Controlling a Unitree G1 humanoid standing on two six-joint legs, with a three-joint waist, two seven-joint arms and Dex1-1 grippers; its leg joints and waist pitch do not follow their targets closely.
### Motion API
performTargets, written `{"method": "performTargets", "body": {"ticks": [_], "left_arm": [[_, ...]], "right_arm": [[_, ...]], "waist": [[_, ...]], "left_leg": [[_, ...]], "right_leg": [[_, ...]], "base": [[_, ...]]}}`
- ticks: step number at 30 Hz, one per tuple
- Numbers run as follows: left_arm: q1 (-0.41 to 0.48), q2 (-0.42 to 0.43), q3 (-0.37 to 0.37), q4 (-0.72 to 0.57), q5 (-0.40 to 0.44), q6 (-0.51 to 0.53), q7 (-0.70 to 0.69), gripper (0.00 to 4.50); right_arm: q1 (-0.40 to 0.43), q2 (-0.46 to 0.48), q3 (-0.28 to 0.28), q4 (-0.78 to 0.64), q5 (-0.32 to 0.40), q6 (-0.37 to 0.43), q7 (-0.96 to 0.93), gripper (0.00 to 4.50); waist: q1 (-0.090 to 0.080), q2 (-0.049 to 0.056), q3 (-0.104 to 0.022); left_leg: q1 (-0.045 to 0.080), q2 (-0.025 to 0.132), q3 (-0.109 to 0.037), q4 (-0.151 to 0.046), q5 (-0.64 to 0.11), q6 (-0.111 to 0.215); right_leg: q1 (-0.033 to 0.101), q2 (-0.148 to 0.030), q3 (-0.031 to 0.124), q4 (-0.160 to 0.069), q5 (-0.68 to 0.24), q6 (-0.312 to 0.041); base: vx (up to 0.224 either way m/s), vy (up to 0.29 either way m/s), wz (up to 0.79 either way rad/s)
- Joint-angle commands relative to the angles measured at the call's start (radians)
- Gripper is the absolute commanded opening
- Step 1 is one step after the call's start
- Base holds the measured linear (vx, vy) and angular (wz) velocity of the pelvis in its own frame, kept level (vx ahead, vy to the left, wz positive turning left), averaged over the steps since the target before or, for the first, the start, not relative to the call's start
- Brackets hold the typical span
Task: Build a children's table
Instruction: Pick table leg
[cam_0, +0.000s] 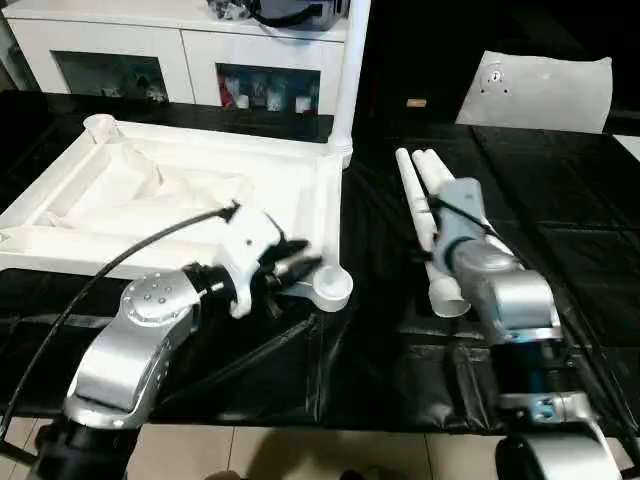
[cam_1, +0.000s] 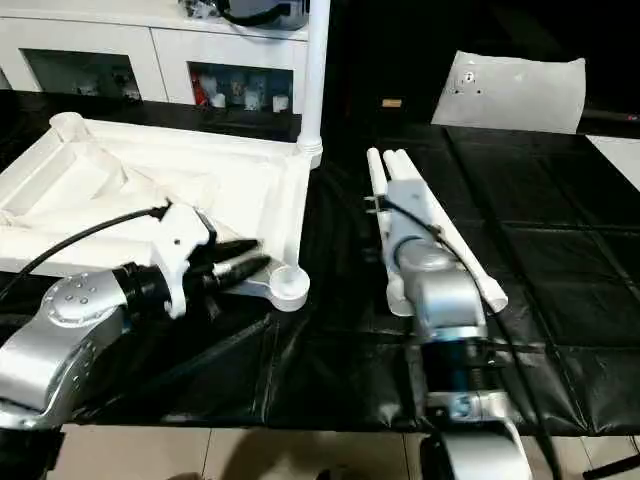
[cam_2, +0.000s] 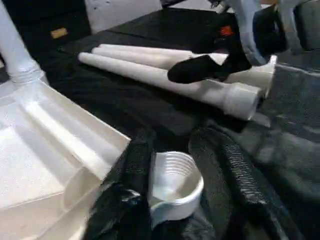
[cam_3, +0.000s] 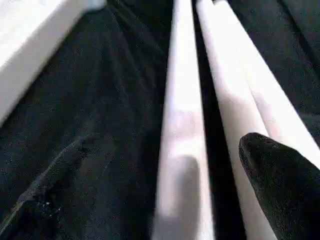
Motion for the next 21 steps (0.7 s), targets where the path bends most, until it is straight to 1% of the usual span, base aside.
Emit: {"method": "performTargets", "body": {"ticks": [1, 2, 3, 4, 5, 7, 8, 10, 11, 12, 13, 14, 15, 16, 19, 20, 21], "left_arm": [[0.000, 0.010, -0.027, -0.039, -0.005, 0.025, -0.018, 2.07], [0.000, 0.012, -0.030, -0.041, -0.005, 0.027, -0.021, 2.16], [0.000, 0.012, -0.030, -0.041, -0.005, 0.027, -0.021, 2.16], [0.000, 0.017, -0.040, -0.045, 0.010, 0.021, -0.017, 2.21], [-0.003, 0.024, -0.052, -0.052, 0.015, 0.026, -0.014, 2.26], [-0.005, 0.026, -0.055, -0.056, 0.008, 0.035, -0.015, 2.50], [-0.006, 0.031, -0.060, -0.063, -0.005, 0.054, -0.019, 2.50], [-0.006, 0.036, -0.064, -0.069, -0.013, 0.068, -0.021, 2.50], [-0.006, 0.043, -0.070, -0.076, -0.015, 0.073, -0.023, 2.59], [-0.006, 0.045, -0.071, -0.078, -0.016, 0.075, -0.024, 2.59], [-0.006, 0.045, -0.071, -0.078, -0.015, 0.074, -0.025, 2.59], [-0.006, 0.045, -0.071, -0.077, -0.015, 0.074, -0.026, 2.59], [-0.006, 0.046, -0.072, -0.076, -0.016, 0.073, -0.026, 2.59], [-0.005, 0.047, -0.074, -0.075, -0.016, 0.072, -0.025, 2.59], [0.003, 0.050, -0.080, -0.087, -0.027, 0.084, -0.025, 2.59], [0.003, 0.051, -0.081, -0.090, -0.028, 0.086, -0.026, 2.59], [0.005, 0.053, -0.083, -0.095, -0.031, 0.089, -0.027, 2.59]], "right_arm": [[-0.029, -0.022, -0.015, 0.042, -0.001, 0.027, 0.003, 4.50], [-0.033, -0.025, -0.014, 0.052, -0.002, 0.030, 0.004, 4.50], [-0.033, -0.025, -0.014, 0.052, -0.002, 0.030, 0.004, 4.50], [-0.043, -0.028, -0.023, 0.079, 0.010, 0.045, 0.011, 4.50], [-0.059, -0.035, -0.030, 0.137, 0.034, 0.060, 0.042, 4.50], [-0.066, -0.037, -0.034, 0.162, 0.047, 0.065, 0.058, 4.50], [-0.073, -0.037, -0.043, 0.187, 0.055, 0.062, 0.061, 4.50], [-0.080, -0.039, -0.048, 0.210, 0.065, 0.063, 0.073, 4.50], [-0.090, -0.043, -0.045, 0.237, 0.070, 0.063, 0.088, 4.22], [-0.095, -0.044, -0.047, 0.248, 0.078, 0.069, 0.097, 4.15], [-0.098, -0.045, -0.045, 0.254, 0.080, 0.071, 0.104, 4.15], [-0.099, -0.046, -0.044, 0.258, 0.082, 0.072, 0.107, 4.09], [-0.104, -0.047, -0.042, 0.268, 0.084, 0.073, 0.114, 3.95], [-0.110, -0.047, -0.048, 0.282, 0.087, 0.071, 0.112, 3.71], [-0.142, -0.046, -0.086, 0.340, 0.113, 0.087, 0.104, 3.65], [-0.148, -0.046, -0.095, 0.351, 0.121, 0.091, 0.105, 3.43], [-0.162, -0.048, -0.111, 0.376, 0.132, 0.093, 0.108, 3.43]], "waist": [[-0.003, 0.013, -0.064], [-0.003, 0.014, -0.064], [-0.003, 0.013, -0.063], [-0.004, 0.012, -0.065], [-0.005, 0.012, -0.066], [-0.005, 0.013, -0.066], [-0.004, 0.010, -0.065], [-0.003, 0.012, -0.067], [-0.003, 0.008, -0.067], [-0.004, 0.009, -0.067], [-0.003, 0.010, -0.065], [-0.002, 0.007, -0.066], [-0.002, 0.007, -0.066], [-0.003, 0.004, -0.066], [-0.003, 0.005, -0.065], [-0.002, 0.004, -0.064], [-0.002, 0.003, -0.065]], "left_leg": [[-0.001, 0.016, -0.001, -0.066, -0.147, -0.022], [0.000, 0.017, 0.000, -0.065, -0.140, -0.022], [-0.001, 0.016, 0.000, -0.065, -0.137, -0.020], [-0.002, 0.015, 0.000, -0.064, -0.135, -0.019], [-0.002, 0.016, 0.000, -0.064, -0.134, -0.018], [0.000, 0.016, 0.001, -0.062, -0.144, -0.014], [-0.002, 0.016, 0.002, -0.062, -0.137, -0.013], [-0.002, 0.017, 0.002, -0.061, -0.126, -0.013], [-0.001, 0.017, 0.001, -0.062, -0.124, -0.012], [-0.003, 0.017, 0.000, -0.062, -0.122, -0.013], [-0.001, 0.017, 0.002, -0.061, -0.130, -0.012], [-0.002, 0.017, 0.002, -0.061, -0.129, -0.011], [-0.002, 0.017, 0.002, -0.061, -0.127, -0.011], [-0.003, 0.018, 0.002, -0.060, -0.126, -0.011], [-0.001, 0.016, 0.002, -0.059, -0.141, -0.015], [-0.001, 0.016, 0.002, -0.059, -0.150, -0.016], [-0.001, 0.016, 0.003, -0.058, -0.149, -0.015]], "right_leg": [[0.057, -0.057, 0.052, -0.071, -0.237, -0.119], [0.056, -0.056, 0.053, -0.070, -0.223, -0.121], [0.056, -0.056, 0.053, -0.071, -0.220, -0.121], [0.058, -0.056, 0.052, -0.069, -0.217, -0.122], [0.059, -0.056, 0.052, -0.070, -0.218, -0.122], [0.057, -0.057, 0.052, -0.070, -0.224, -0.128], [0.059, -0.057, 0.053, -0.071, -0.222, -0.130], [0.058, -0.057, 0.052, -0.068, -0.207, -0.137], [0.059, -0.057, 0.051, -0.066, -0.209, -0.139], [0.060, -0.057, 0.050, -0.065, -0.211, -0.141], [0.058, -0.058, 0.051, -0.069, -0.221, -0.139], [0.059, -0.058, 0.051, -0.069, -0.230, -0.137], [0.059, -0.059, 0.051, -0.069, -0.232, -0.136], [0.059, -0.059, 0.051, -0.069, -0.237, -0.135], [0.056, -0.060, 0.050, -0.071, -0.267, -0.131], [0.055, -0.059, 0.050, -0.073, -0.289, -0.124], [0.054, -0.059, 0.050, -0.073, -0.291, -0.120]], "base": [[0.000, 0.000, 0.00], [0.000, 0.000, 0.00], [0.000, 0.000, 0.00], [0.000, 0.000, 0.00], [0.000, 0.000, 0.00], [0.000, 0.000, 0.00], [0.000, 0.000, 0.00], [0.000, 0.000, 0.00], [0.000, 0.000, 0.00], [0.000, 0.000, 0.00], [0.000, 0.000, 0.00], [0.000, 0.000, 0.00], [0.000, 0.000, 0.00], [0.000, 0.000, 0.00], [0.000, 0.000, 0.00], [0.000, 0.000, 0.00], [0.000, 0.000, 0.00]]}}
